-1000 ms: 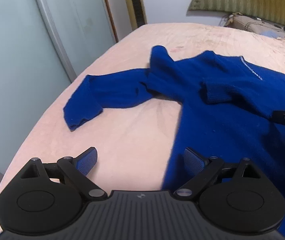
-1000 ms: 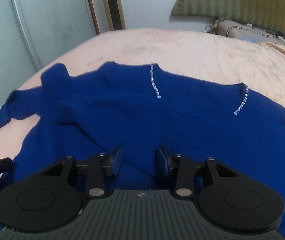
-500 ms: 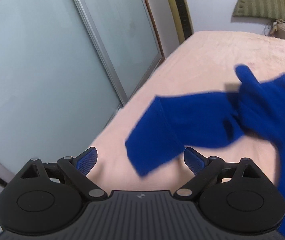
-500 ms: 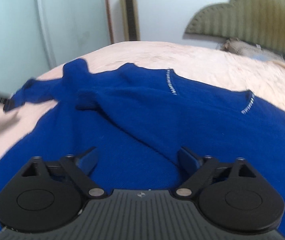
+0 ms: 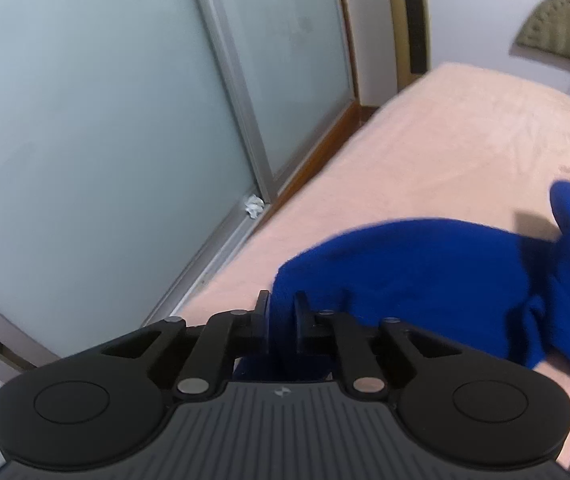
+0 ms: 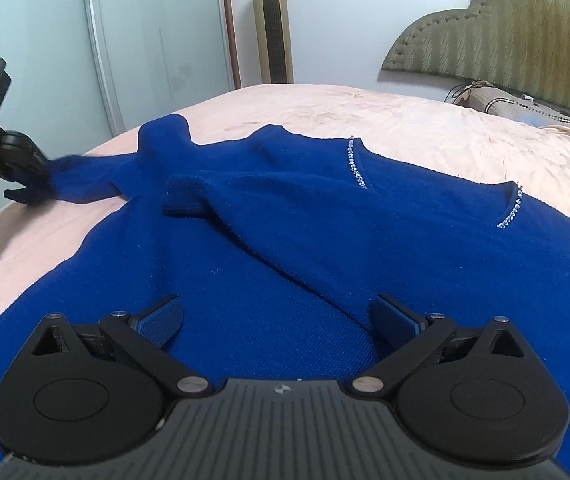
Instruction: Fold small clothes
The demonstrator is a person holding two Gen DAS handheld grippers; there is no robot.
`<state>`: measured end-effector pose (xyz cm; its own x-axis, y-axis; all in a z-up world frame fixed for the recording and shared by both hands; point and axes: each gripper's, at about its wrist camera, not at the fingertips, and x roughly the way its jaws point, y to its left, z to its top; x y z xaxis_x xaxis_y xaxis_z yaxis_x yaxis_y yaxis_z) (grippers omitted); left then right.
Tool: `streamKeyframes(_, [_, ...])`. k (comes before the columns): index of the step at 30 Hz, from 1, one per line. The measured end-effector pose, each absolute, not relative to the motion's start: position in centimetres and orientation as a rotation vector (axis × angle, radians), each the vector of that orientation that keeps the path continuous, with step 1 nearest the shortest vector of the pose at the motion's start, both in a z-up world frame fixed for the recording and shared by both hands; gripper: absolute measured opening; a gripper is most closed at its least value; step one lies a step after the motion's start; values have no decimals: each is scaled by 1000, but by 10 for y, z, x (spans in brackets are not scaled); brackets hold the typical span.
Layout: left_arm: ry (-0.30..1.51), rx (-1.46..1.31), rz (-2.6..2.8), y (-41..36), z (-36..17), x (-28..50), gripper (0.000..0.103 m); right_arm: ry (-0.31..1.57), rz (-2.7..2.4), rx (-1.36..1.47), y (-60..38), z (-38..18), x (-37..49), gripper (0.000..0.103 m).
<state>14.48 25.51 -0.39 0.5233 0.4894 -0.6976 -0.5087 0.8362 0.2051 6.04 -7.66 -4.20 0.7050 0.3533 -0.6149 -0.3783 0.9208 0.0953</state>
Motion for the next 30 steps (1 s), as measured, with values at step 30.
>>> streamKeyframes(30, [640,-109,427,195,105,105,8,661,323,166,-119,-26,59,102])
